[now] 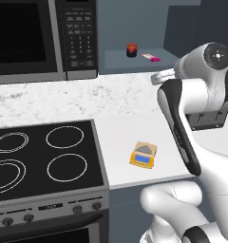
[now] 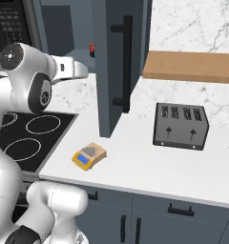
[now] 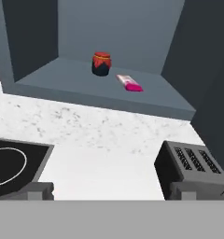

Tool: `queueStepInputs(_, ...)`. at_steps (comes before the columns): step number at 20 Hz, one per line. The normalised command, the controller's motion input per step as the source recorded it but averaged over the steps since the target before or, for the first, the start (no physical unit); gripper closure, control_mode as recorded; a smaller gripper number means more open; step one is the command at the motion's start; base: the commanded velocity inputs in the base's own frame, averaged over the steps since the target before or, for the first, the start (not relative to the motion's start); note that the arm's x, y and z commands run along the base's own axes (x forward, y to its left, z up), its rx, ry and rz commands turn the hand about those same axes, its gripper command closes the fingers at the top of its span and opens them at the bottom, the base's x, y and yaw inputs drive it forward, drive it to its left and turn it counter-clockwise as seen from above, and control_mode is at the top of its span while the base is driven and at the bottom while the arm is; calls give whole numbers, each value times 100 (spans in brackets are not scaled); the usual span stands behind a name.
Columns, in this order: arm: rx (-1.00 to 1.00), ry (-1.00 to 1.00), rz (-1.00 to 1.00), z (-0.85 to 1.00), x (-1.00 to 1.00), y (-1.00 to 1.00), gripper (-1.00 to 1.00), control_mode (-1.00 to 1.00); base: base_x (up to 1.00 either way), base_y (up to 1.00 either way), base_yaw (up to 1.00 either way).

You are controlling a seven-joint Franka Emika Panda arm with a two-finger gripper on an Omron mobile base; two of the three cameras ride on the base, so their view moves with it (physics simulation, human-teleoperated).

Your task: Pick the bar and place it on the digital scale for weighing, and close the cabinet.

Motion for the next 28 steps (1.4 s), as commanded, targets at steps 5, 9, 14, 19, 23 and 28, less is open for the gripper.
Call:
queueStepInputs(5, 1, -5, -3, 21, 0, -19, -100, -100, 0, 0, 0)
queueStepInputs(9, 10, 0, -2, 39, 0, -28, -100, -100, 0, 0, 0)
queueStepInputs(14, 7, 0, -3, 19, 26, -8, -100, -100, 0, 0, 0)
queueStepInputs(19, 0, 0, -2, 0, 50, 0, -100, -100, 0, 0, 0)
queueStepInputs(23, 0, 0, -2, 0, 52, 0, -100, -100, 0, 0, 0)
queueStepInputs(28, 0, 0, 0, 0, 44, 0, -100, -100, 0, 0, 0)
